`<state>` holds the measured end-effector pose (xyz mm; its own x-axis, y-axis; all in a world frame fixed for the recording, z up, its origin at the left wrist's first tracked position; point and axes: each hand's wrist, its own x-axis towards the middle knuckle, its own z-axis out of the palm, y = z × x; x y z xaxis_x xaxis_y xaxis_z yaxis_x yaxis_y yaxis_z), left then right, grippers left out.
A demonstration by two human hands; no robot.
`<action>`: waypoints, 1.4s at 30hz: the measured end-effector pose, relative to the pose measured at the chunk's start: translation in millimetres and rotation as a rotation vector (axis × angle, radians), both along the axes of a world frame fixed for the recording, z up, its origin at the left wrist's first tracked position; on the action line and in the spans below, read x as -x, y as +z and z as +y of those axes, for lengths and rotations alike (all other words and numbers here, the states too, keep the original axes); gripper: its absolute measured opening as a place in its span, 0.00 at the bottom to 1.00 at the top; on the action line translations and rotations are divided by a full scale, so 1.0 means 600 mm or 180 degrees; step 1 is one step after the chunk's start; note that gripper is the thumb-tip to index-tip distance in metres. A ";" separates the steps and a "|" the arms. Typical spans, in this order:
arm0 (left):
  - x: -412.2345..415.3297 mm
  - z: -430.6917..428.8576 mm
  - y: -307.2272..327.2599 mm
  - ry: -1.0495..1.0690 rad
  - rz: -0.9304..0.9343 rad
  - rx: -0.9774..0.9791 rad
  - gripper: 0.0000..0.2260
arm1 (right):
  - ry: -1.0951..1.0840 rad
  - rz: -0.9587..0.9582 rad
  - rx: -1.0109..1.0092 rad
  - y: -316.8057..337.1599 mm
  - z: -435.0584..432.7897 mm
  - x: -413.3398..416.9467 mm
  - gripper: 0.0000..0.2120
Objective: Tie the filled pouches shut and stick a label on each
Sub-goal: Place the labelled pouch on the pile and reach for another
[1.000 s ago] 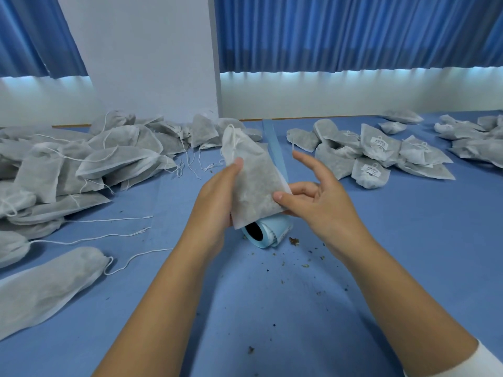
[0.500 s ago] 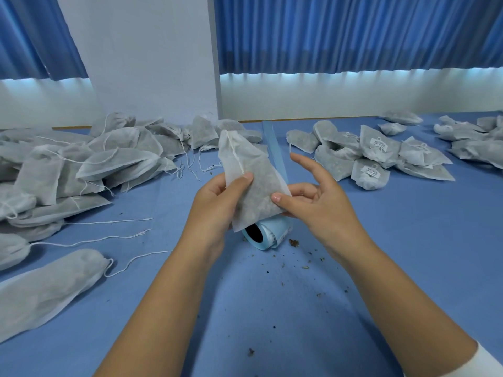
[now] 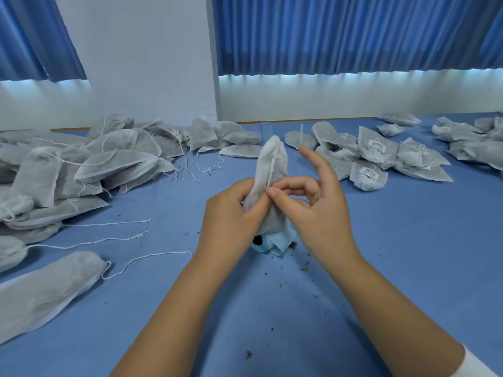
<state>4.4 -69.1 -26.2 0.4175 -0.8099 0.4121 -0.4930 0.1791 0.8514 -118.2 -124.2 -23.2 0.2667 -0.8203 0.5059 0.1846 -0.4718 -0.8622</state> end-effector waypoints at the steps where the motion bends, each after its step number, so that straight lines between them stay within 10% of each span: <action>1: 0.001 0.000 -0.002 -0.0013 0.0001 0.0007 0.04 | -0.0035 -0.0011 -0.0019 0.000 0.000 0.000 0.31; 19: 0.010 0.009 -0.001 -0.0238 -0.0756 -0.0132 0.10 | -0.0359 0.0094 0.0231 -0.003 0.001 0.002 0.31; 30: 0.000 0.000 0.010 -0.0101 0.1027 -0.0127 0.05 | -0.0044 0.0144 0.0021 -0.007 -0.003 -0.001 0.33; 42: -0.008 0.003 0.018 -0.0800 0.1419 -0.0249 0.07 | 0.0142 0.0257 -0.0253 0.001 -0.011 0.006 0.35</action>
